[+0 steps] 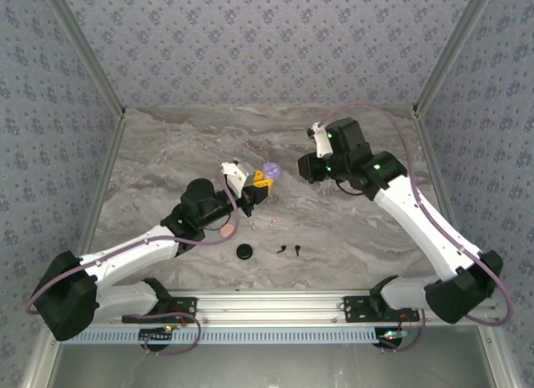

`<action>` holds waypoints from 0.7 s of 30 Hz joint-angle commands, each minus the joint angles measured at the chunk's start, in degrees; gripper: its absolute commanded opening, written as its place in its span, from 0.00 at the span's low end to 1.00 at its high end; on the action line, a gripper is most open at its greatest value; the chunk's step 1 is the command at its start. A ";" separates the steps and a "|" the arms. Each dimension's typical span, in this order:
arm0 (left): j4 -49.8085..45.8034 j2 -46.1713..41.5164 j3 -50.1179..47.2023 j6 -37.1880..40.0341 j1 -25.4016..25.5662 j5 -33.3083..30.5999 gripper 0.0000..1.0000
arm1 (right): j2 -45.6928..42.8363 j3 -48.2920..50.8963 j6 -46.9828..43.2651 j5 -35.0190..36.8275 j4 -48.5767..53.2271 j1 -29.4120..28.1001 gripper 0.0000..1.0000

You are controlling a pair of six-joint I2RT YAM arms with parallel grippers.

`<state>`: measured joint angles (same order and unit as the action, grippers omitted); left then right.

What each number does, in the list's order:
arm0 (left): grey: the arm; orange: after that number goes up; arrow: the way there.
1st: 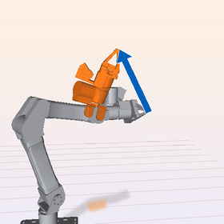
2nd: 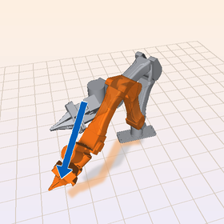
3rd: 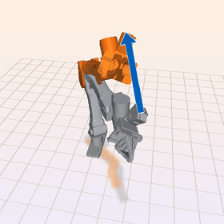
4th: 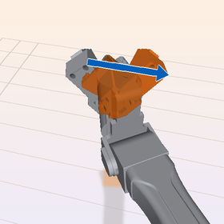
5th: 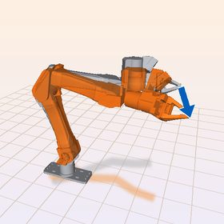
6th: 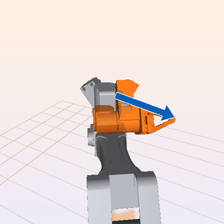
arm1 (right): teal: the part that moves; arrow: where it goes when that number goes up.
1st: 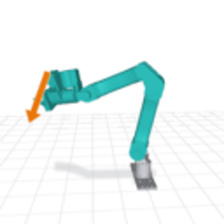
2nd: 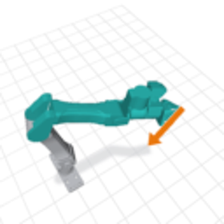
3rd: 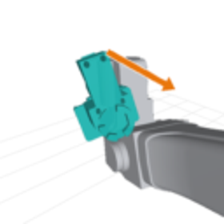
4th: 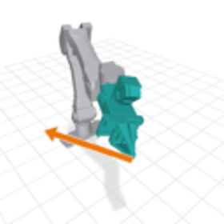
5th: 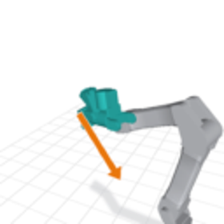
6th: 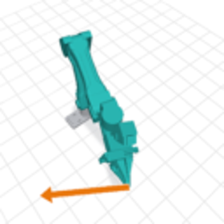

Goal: Insert the wireless bluetooth earbuds into the charging case

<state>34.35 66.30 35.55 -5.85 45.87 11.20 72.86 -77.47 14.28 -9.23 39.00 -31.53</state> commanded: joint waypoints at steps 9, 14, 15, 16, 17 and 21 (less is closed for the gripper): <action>8.21 3.16 3.64 -3.12 0.59 4.80 0.00 | -10.89 6.34 -0.72 -9.55 -16.19 -3.28 0.21; 9.25 4.39 4.32 -3.38 1.02 6.45 0.00 | -9.91 6.65 -0.99 -10.26 -17.81 -4.97 0.22; 9.33 4.53 4.44 -3.32 1.10 6.82 0.00 | -9.64 6.58 -1.01 -10.68 -18.13 -5.17 0.22; 9.31 4.62 4.54 -3.31 1.12 7.07 0.00 | -9.42 6.63 -1.01 -10.79 -18.43 -5.28 0.22; 9.31 4.62 4.66 -3.22 1.18 7.28 0.00 | -9.15 6.63 -1.05 -10.95 -18.53 -5.52 0.22; 9.18 4.67 4.80 -3.08 1.25 8.06 0.00 | -8.20 6.76 -0.95 -10.58 -18.71 -5.82 0.22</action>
<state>40.62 70.94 38.02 -8.62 46.65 17.39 64.23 -71.26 14.04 -18.92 22.00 -36.93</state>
